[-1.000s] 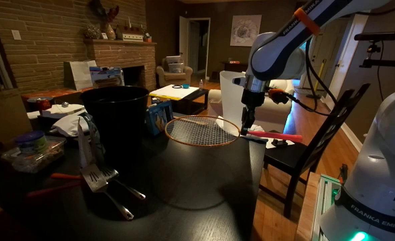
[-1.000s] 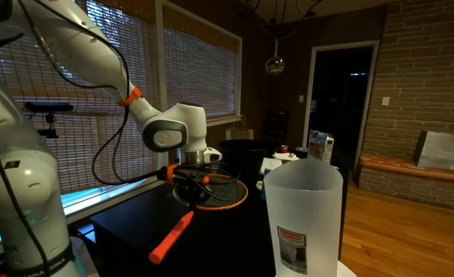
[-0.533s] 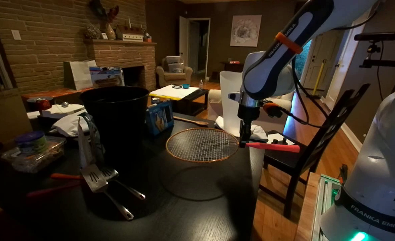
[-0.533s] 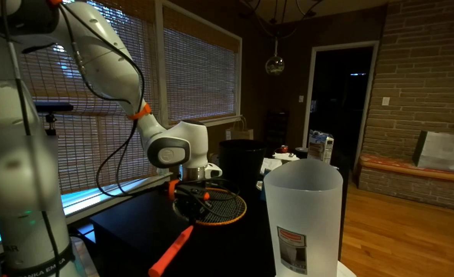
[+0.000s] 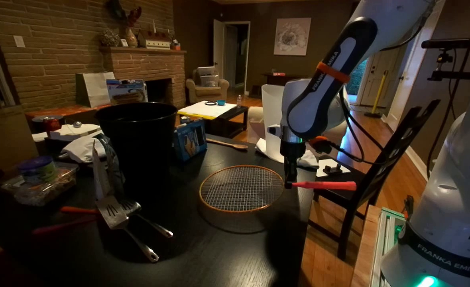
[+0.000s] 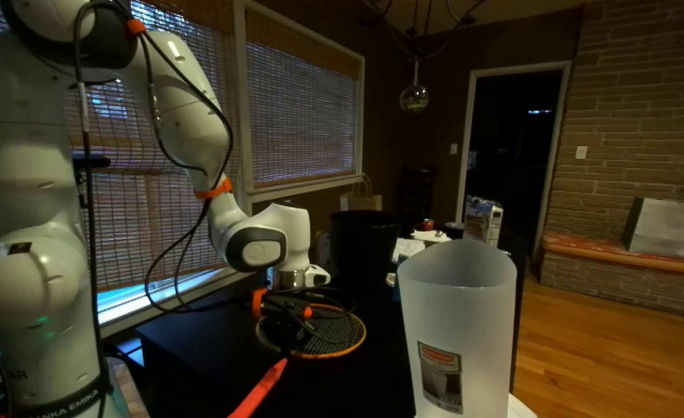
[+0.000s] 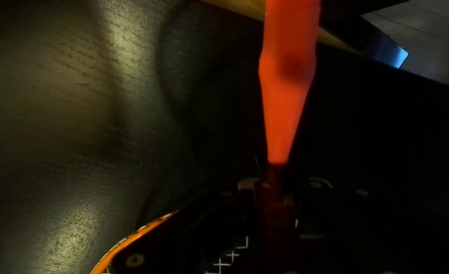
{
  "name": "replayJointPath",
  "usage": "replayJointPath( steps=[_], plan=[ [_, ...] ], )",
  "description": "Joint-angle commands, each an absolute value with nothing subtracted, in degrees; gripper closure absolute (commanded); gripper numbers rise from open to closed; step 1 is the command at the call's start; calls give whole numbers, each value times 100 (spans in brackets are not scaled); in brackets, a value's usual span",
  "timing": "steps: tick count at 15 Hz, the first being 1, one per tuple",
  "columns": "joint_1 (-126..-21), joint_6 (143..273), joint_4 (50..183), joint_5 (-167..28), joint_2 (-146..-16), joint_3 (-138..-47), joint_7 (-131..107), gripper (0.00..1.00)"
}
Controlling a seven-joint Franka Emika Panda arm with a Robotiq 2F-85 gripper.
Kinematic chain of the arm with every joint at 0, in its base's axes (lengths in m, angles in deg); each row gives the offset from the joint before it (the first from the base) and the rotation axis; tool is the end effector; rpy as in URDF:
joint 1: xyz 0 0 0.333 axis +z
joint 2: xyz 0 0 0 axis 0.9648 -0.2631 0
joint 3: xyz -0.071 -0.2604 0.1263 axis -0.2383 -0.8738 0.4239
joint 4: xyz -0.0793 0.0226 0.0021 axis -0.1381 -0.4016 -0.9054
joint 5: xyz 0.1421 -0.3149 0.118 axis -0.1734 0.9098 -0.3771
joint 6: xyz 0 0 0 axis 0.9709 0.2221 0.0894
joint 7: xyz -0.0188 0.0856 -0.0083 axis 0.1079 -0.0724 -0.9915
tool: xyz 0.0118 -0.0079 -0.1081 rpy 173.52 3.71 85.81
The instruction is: Pick up the racket and place the packet on the racket in the bin.
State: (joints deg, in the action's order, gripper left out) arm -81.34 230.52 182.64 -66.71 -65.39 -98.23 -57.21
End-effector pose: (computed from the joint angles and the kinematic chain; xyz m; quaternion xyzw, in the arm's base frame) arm 0.3591 -0.1020 0.2158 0.9671 0.2534 -0.0225 0.0091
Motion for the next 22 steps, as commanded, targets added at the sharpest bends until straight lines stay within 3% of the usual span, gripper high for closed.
replayJointPath(
  steps=[1,13,14,15,17,21,22],
  plan=[
    [-8180,23329,18262,-6256,-6827,-9737,-5320,97],
    [-8185,23581,18188,-5922,-7361,-9641,-4880,97],
    [-8195,23558,18182,-5965,-7377,-9614,-4890,91],
    [-8199,23550,18175,-5978,-7394,-9598,-4887,64],
    [-8207,23556,18158,-5991,-7433,-9569,-4878,60],
    [-8215,23535,18142,-6015,-7448,-9518,-4855,63],
    [-8219,23477,18143,-6070,-7356,-9480,-4875,39]
  ],
)
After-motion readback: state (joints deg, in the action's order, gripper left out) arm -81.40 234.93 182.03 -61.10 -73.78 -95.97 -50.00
